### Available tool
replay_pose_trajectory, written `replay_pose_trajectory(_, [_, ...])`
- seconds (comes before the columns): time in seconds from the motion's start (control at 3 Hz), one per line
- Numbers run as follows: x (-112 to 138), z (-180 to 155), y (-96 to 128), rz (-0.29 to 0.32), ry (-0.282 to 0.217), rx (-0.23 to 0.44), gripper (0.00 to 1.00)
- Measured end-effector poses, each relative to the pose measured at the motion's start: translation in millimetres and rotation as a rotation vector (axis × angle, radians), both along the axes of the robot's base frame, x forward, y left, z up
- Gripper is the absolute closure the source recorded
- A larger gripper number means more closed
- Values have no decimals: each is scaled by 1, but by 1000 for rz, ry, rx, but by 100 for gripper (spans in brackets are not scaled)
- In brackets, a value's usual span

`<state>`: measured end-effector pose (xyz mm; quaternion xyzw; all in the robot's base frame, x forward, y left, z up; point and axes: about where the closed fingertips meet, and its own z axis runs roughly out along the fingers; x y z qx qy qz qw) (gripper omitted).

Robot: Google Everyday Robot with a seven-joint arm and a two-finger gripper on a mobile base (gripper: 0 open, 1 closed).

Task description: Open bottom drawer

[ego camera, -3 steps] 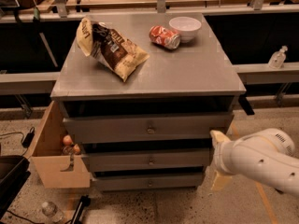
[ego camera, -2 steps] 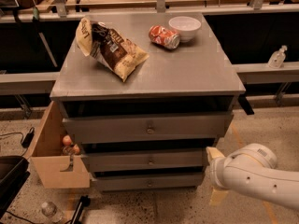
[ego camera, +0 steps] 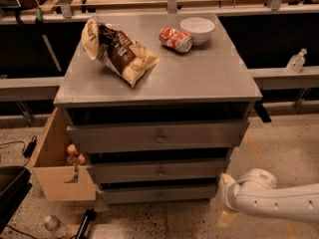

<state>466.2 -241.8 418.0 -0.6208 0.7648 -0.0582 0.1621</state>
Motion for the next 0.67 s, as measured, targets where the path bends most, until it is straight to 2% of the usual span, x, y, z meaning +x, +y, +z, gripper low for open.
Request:
replay_pose_trajectory(0.33, [25,-52,-8,-78,-29,68,0])
replay_pose_trajectory(0.67, [39,-92,-6,-112,-68,108,0])
